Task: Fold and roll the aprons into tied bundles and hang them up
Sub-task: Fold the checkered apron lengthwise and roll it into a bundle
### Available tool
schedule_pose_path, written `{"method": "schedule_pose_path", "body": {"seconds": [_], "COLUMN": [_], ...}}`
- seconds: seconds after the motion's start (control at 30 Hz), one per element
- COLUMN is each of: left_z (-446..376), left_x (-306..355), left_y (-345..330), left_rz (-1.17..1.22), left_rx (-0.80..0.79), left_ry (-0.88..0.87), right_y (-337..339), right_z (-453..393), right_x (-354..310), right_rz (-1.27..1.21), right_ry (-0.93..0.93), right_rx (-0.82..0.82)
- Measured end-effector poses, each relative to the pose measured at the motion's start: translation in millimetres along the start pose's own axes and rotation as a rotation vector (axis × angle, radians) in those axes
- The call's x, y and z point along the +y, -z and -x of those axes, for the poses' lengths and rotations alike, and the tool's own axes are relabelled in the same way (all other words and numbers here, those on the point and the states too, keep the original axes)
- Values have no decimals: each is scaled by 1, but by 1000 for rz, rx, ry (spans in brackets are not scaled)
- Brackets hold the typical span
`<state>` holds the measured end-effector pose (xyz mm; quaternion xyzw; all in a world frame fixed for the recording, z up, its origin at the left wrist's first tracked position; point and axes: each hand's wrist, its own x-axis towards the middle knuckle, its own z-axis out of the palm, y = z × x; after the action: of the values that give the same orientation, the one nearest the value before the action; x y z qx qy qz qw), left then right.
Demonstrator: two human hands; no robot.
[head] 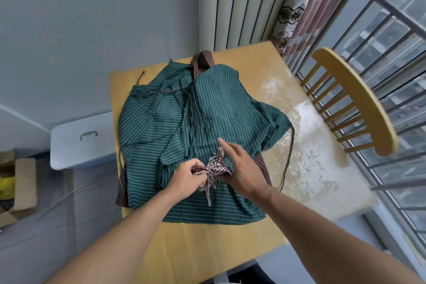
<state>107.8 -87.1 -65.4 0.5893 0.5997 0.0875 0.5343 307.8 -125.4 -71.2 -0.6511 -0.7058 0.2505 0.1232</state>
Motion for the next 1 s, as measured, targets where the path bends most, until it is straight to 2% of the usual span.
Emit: {"method": "schedule_pose_path", "body": {"seconds": [0.13, 0.2, 0.33, 0.43, 0.6, 0.77, 0.9, 1.0], "left_z": [5, 7, 7, 13, 16, 18, 16, 20], "left_x": [25, 35, 49, 63, 85, 96, 102, 107], "left_y": [22, 30, 45, 48, 39, 26, 18, 10], "left_rz": [122, 320, 691, 701, 710, 724, 730, 673], "left_rx": [42, 21, -134, -105, 20, 63, -56, -100], "left_ry": [-50, -32, 8, -20, -47, -70, -61, -62], "right_y": [29, 45, 66, 80, 90, 95, 108, 125], "right_z": [-10, -10, -10, -6, 3, 27, 61, 93], "right_x": [-10, -19, -24, -25, -31, -33, -23, -5], "right_rz": [45, -179, -704, -990, -1242, -1181, -929, -848], "right_ry": [45, -57, -270, -366, -494, -508, -549, -563], "right_rx": [-32, -99, -229, -263, -174, -56, -65, 29]}}
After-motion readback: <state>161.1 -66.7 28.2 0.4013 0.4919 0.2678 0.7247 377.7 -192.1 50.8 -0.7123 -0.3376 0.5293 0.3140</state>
